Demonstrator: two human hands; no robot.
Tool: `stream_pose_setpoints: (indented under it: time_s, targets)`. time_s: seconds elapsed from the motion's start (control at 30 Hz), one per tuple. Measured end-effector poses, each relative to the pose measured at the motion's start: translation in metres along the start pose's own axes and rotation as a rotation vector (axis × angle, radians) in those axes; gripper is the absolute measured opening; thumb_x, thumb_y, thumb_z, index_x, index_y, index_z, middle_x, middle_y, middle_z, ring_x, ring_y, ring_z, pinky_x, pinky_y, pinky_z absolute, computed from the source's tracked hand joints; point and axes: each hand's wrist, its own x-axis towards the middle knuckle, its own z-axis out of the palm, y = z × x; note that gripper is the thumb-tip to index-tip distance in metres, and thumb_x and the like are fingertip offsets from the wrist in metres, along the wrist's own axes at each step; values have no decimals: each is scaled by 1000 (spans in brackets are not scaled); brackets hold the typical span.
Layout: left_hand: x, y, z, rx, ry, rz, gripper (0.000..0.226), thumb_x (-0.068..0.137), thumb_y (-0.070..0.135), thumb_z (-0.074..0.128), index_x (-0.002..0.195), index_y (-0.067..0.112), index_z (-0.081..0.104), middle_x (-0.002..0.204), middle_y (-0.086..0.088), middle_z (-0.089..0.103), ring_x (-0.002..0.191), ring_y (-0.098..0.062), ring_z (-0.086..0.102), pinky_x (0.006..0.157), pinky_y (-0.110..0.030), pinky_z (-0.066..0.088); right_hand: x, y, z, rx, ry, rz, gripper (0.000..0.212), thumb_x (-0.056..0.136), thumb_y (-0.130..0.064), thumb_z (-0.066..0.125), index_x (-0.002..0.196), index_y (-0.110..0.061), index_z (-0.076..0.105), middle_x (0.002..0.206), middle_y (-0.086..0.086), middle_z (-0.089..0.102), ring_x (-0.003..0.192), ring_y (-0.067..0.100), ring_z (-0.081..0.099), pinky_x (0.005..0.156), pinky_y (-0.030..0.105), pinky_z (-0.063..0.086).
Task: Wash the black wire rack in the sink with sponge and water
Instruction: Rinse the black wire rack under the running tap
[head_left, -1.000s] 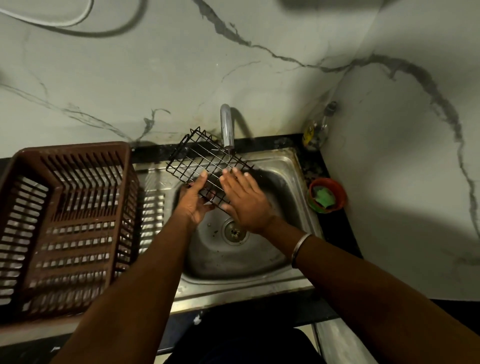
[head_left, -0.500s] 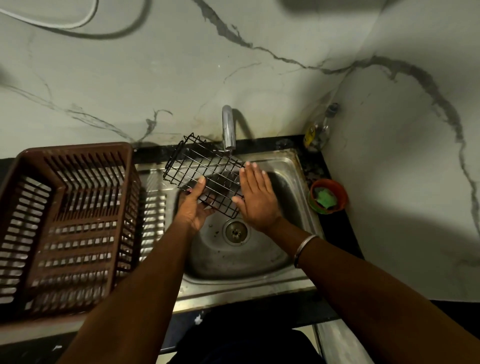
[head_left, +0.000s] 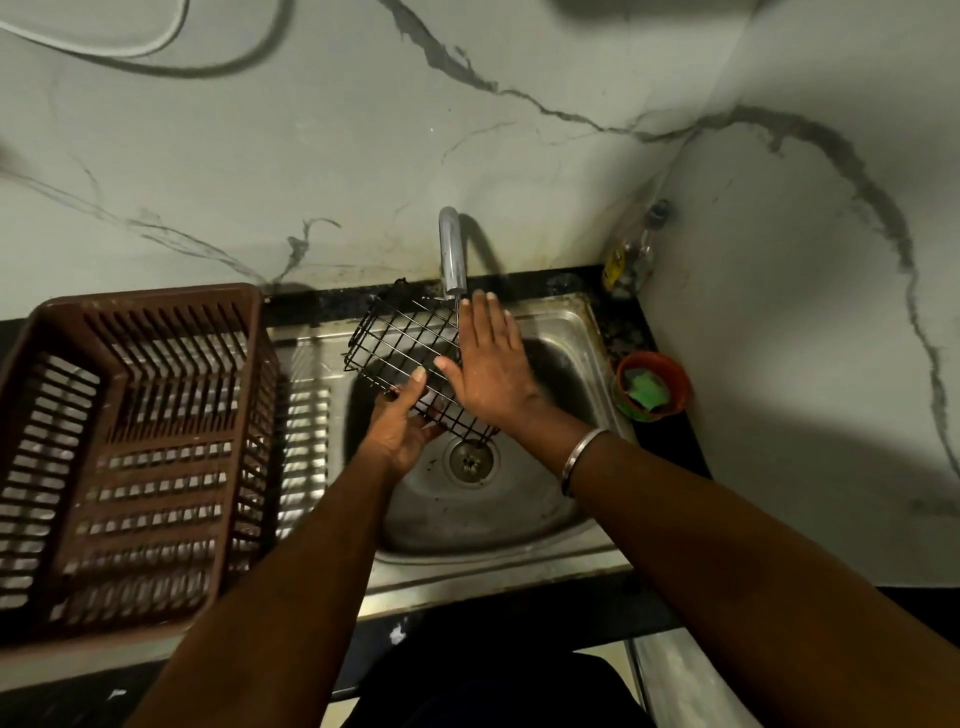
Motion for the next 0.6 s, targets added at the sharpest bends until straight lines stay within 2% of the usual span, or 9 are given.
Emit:
stream_pose_setpoints:
  time_s: [0.07,0.1,0.17,0.27,0.33,0.43,0.47,0.53,0.6]
  targets:
    - [0,-1,0,-6,1,-19,105,67,43,101,155,18,49,146,-9,67,129,-37,66,90,-57,60,6,-1,-5,64,21,-1,79,106,-65,21,166,-13,12,169,20,27,156,39,27,125,56,27]
    - [-1,-2,1,-15,7,-29,113,62,43,104,156,19,47,147,-10,65,128,-37,66,90,-57,60,10,-2,-7,126,42,42,76,106,-65,25,162,-15,23,159,19,43,145,38,45,117,56,40]
    - [1,-5,-1,-13,6,-57,124,54,41,108,158,20,44,148,-12,64,125,-37,66,90,-54,61,17,-4,-12,221,55,124,72,104,-69,31,151,-16,42,141,16,61,126,35,62,101,52,53]
    - [4,-12,-9,-29,-9,-94,123,54,39,108,157,18,46,151,-15,60,126,-38,63,89,-47,61,22,-8,-18,290,-8,132,77,97,-78,42,142,-16,51,130,13,66,118,34,65,100,52,54]
    - [4,-15,-13,-47,6,-115,116,59,33,106,156,20,45,152,-17,57,130,-40,61,90,-48,61,23,-8,-23,320,-6,125,75,93,-80,49,128,-15,58,117,10,67,110,30,65,96,49,55]
    - [3,-13,-11,-44,-4,-142,62,78,26,89,130,9,60,152,-20,58,126,-38,63,89,-47,62,22,-5,-19,311,43,96,66,90,-83,49,103,-20,62,112,7,67,109,27,61,94,51,54]
    - [4,-12,-12,-24,-26,-152,53,81,28,85,126,10,64,152,-20,58,123,-36,65,87,-46,63,20,-4,-18,319,71,93,64,89,-85,47,97,-23,62,113,5,68,110,26,60,93,51,53]
    - [2,-7,-9,-37,-89,-161,61,86,41,82,135,11,63,146,-20,62,120,-35,68,90,-48,62,17,2,-15,317,97,90,62,87,-86,49,91,-26,63,119,4,68,116,25,57,95,50,51]
    - [-2,3,-8,-113,-142,-175,76,86,64,73,143,15,62,140,-22,66,121,-39,69,101,-57,58,11,9,-14,319,96,62,52,86,-82,57,83,-30,59,121,7,67,119,27,54,95,48,49]
